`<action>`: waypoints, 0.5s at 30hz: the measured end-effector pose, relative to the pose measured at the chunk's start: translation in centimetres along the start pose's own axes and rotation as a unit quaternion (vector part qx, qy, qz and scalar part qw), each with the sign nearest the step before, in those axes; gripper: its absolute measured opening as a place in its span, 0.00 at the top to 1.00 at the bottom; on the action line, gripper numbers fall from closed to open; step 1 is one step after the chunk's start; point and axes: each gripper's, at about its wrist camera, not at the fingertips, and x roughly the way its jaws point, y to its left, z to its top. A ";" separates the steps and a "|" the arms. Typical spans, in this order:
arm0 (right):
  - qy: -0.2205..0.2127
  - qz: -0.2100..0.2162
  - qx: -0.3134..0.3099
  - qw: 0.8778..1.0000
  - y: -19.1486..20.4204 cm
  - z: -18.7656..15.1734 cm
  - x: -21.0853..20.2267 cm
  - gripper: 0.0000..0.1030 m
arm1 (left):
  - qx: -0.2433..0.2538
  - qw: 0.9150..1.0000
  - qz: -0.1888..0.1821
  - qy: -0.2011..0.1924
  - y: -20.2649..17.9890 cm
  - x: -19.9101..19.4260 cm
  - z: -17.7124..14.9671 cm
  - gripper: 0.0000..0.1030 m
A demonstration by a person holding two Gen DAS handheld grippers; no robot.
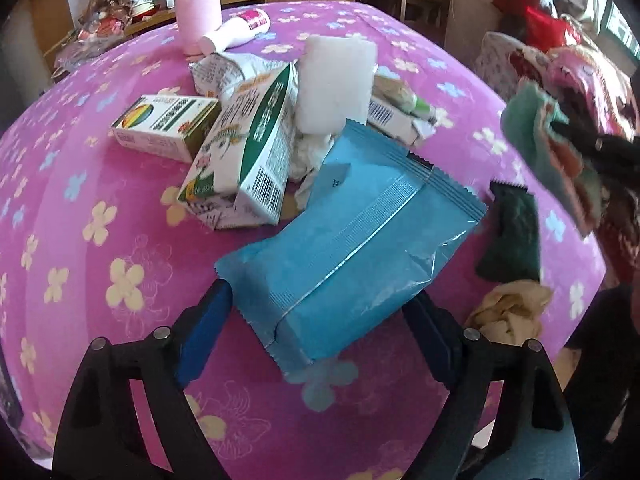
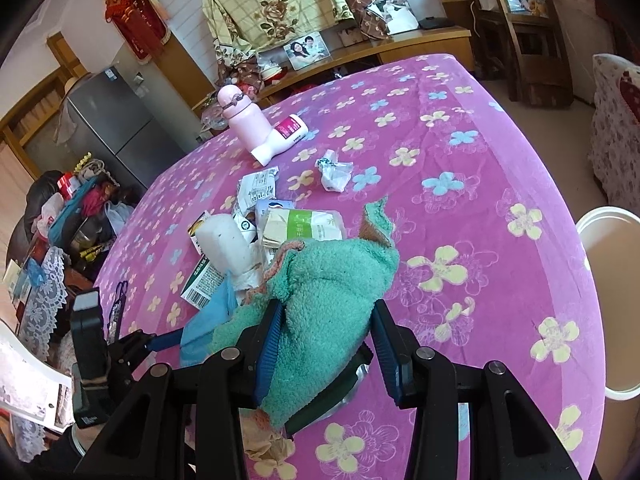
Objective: Collect trash
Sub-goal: 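Grasp the green towel with the right tool while the left tool grasps the blue wrapper, then lift the blue wrapper with the left tool while the right tool lifts the green towel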
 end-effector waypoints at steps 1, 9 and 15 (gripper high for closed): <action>0.000 0.000 0.000 1.000 0.0 0.0 0.0 0.59 | 0.001 1.000 -0.002 -0.002 -0.2 0.0 0.2 0.17; -0.009 -0.023 -0.019 1.000 0.1 -0.4 -0.9 0.59 | -0.007 1.000 -0.027 -0.001 -1.4 -0.4 -0.4 0.82; -0.026 -0.022 -0.012 0.999 -0.6 -0.4 -2.2 0.59 | -0.019 0.999 -0.047 -0.007 -1.7 -1.5 -0.2 0.87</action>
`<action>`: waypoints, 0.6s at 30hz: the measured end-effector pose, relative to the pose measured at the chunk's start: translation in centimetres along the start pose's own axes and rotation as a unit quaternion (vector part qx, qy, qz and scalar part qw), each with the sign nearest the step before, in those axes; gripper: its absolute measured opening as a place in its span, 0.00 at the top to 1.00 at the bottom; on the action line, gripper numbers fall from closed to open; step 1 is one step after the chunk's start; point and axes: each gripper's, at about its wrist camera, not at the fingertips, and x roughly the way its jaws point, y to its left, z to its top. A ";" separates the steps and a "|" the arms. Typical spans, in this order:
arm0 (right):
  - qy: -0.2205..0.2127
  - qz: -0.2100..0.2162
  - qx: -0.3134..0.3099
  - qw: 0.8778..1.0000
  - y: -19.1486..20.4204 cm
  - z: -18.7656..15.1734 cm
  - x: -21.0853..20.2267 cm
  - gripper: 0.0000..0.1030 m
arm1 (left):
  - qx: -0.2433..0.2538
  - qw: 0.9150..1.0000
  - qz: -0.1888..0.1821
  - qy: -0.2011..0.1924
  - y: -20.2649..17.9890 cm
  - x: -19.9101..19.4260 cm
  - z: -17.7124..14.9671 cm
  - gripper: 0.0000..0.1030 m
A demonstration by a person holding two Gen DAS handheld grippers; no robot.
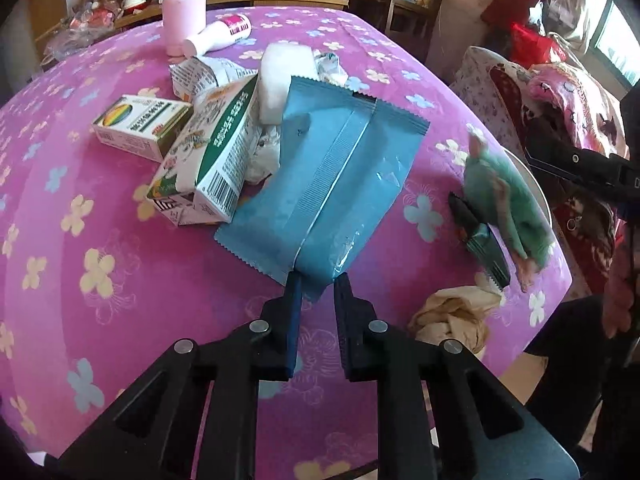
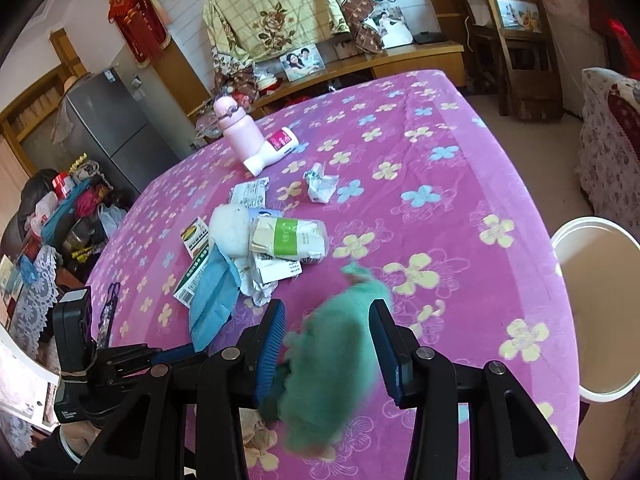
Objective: Collect trash
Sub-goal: 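Lift the blue wrapper with the left tool while the right tool lifts the green towel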
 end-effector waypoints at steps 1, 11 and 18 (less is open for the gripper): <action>-0.002 0.000 0.001 1.000 -0.1 0.0 -0.2 0.59 | 0.001 1.000 -0.004 -0.003 -0.2 -0.3 -0.1 0.87; -0.008 -0.029 0.012 0.999 -1.8 -0.4 -1.1 0.49 | 0.019 1.000 -0.016 -0.014 -1.0 -2.0 -0.6 0.44; 0.026 -0.055 0.024 0.998 -3.5 -1.8 -1.1 0.32 | 0.039 0.998 0.011 -0.040 -1.8 -0.9 1.3 0.32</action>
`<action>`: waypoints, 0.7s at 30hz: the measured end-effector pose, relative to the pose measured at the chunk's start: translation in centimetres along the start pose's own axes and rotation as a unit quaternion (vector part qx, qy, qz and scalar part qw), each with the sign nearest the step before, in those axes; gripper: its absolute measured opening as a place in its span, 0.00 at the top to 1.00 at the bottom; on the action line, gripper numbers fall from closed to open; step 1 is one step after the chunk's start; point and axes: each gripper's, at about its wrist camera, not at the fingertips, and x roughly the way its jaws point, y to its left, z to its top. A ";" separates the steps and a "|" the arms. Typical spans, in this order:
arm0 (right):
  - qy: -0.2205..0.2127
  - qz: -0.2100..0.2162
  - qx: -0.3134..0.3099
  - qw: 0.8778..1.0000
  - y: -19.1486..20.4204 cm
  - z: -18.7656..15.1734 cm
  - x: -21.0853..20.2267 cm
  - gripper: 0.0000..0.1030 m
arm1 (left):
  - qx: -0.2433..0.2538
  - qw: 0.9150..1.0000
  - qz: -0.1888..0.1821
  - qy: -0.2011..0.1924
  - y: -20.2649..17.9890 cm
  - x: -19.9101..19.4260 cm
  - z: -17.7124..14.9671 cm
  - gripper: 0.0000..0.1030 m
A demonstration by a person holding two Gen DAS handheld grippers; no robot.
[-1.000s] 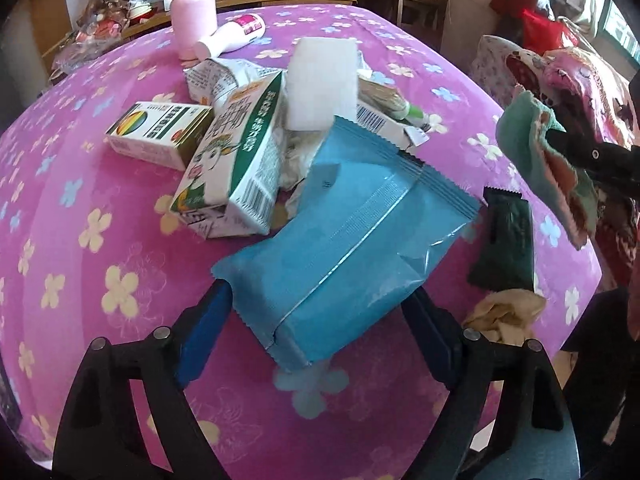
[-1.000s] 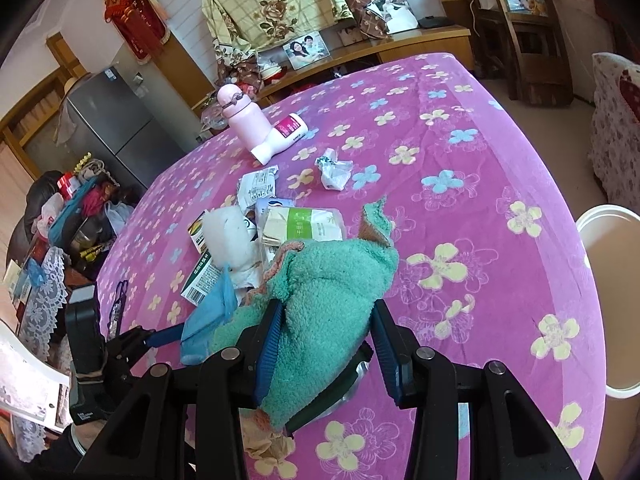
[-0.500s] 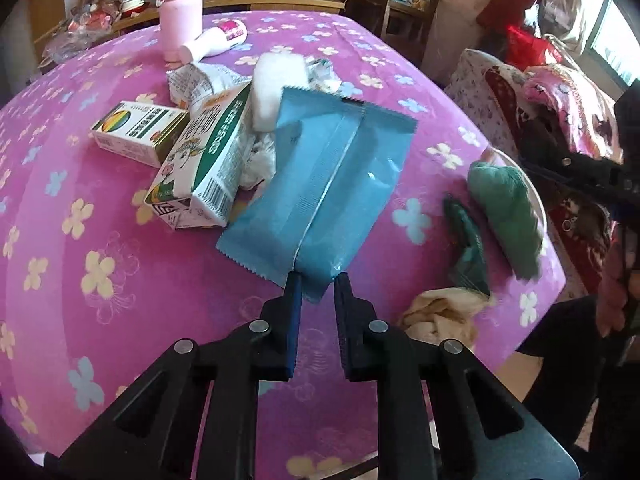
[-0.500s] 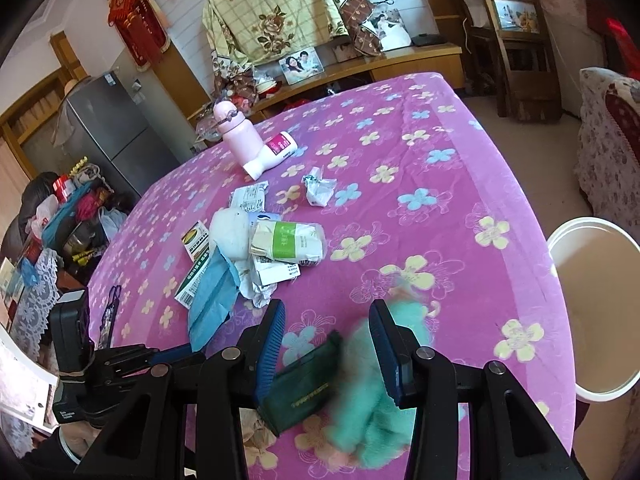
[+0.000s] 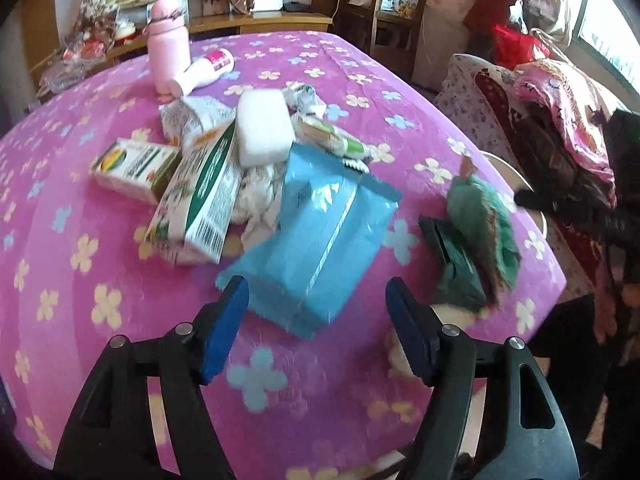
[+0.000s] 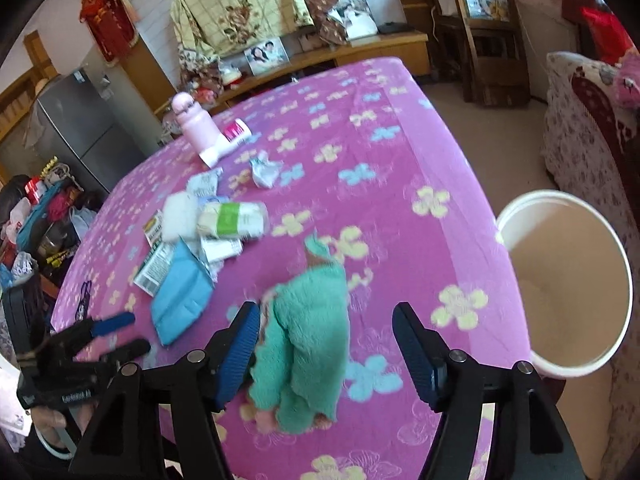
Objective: Collect trash
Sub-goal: 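Lift the blue wrapper with the left tool while the right tool lifts the green towel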
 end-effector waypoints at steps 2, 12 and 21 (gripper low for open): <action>0.013 0.003 0.009 1.000 -0.3 -0.5 0.7 0.28 | 0.009 1.000 0.020 -0.001 -0.2 0.9 0.8 0.32; 0.042 0.025 0.045 0.998 -0.6 -1.4 3.8 0.27 | 0.025 0.998 0.026 0.043 -0.5 5.1 2.4 0.33; 0.023 0.037 0.034 0.998 -0.4 -1.3 3.1 0.57 | 0.001 1.000 0.001 0.031 -0.6 2.6 2.5 0.51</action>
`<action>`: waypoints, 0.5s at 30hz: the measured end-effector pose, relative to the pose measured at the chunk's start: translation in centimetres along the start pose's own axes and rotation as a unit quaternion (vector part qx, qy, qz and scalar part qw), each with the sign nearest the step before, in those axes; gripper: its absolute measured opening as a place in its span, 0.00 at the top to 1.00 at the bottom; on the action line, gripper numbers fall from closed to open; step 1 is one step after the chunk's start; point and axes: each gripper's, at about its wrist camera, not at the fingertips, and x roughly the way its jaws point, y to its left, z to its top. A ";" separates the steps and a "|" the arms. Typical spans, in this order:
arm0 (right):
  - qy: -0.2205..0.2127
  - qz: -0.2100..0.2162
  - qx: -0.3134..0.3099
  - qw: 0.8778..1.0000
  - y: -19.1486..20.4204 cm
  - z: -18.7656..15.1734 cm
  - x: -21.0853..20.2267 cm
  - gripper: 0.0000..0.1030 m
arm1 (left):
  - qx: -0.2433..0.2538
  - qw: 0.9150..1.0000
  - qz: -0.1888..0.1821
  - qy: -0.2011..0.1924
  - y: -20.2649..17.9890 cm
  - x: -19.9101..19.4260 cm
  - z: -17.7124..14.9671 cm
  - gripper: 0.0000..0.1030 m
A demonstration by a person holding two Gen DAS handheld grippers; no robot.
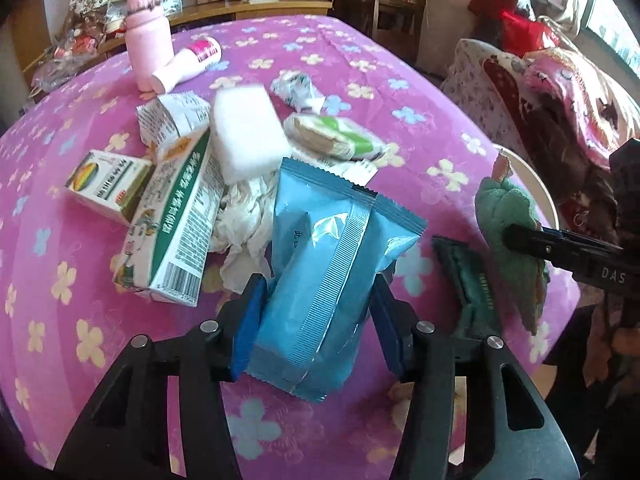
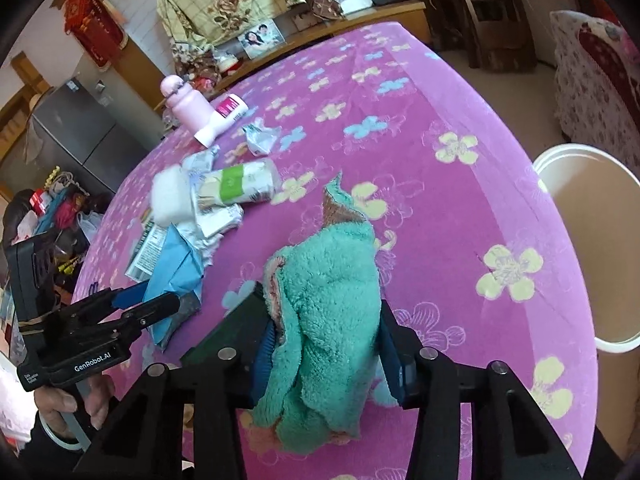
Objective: Collect trash
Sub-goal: 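Lift the blue wrapper with the left tool while the right tool lifts the green towel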
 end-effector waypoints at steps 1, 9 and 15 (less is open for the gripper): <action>-0.004 0.002 -0.001 1.000 0.1 0.2 -0.3 0.57 | 0.001 1.000 -0.004 -0.005 -0.3 -0.6 0.2 0.51; -0.048 -0.005 -0.014 0.999 0.0 1.1 -4.5 0.57 | 0.020 0.999 -0.038 -0.028 -4.3 -3.7 2.5 0.51; -0.066 -0.039 0.002 0.997 -3.3 1.7 -7.0 0.57 | 0.035 0.997 -0.056 -0.028 -9.0 -3.4 4.6 0.51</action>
